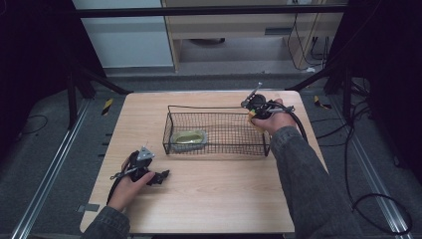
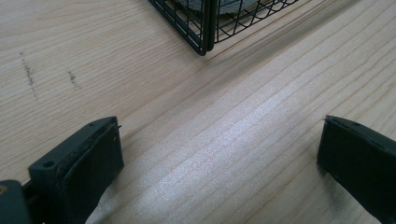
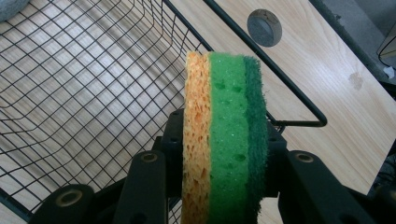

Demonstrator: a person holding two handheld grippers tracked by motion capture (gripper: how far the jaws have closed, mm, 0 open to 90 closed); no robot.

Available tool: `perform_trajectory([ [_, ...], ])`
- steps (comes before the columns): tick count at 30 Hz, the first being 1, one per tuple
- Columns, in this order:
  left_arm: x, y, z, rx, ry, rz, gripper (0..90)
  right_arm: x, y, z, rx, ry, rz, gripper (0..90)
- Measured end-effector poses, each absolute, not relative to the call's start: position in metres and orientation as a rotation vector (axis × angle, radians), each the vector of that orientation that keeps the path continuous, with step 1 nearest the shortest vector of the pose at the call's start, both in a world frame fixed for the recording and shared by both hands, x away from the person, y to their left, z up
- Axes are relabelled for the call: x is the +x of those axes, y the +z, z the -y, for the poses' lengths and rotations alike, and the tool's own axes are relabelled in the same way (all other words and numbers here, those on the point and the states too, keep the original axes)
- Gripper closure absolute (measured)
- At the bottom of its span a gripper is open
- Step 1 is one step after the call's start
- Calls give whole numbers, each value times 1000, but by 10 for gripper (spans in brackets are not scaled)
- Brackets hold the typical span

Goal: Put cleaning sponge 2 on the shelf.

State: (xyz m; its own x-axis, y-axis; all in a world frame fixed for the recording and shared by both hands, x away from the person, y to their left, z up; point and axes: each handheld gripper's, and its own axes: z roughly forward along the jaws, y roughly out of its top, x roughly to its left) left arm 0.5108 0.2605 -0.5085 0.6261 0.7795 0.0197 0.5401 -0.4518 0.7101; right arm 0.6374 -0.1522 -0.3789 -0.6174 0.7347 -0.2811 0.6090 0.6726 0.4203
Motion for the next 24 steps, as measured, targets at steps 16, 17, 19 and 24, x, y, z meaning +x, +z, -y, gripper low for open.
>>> perform_trajectory([
  [16, 511, -508, -261, 2168, 452, -1028, 0, 649, -402, 154, 1086, 402, -2478, 641],
  [17, 511, -508, -261, 2168, 452, -1028, 0, 650, -403, 154, 1090, 403, -2476, 641],
  [19, 511, -509, -260, 2167, 453, -1029, 0, 651, -405, 153, 1091, 397, -2478, 641],
  [24, 511, -508, -261, 2168, 453, -1026, 0, 653, -411, 151, 1089, 378, -2480, 641],
])
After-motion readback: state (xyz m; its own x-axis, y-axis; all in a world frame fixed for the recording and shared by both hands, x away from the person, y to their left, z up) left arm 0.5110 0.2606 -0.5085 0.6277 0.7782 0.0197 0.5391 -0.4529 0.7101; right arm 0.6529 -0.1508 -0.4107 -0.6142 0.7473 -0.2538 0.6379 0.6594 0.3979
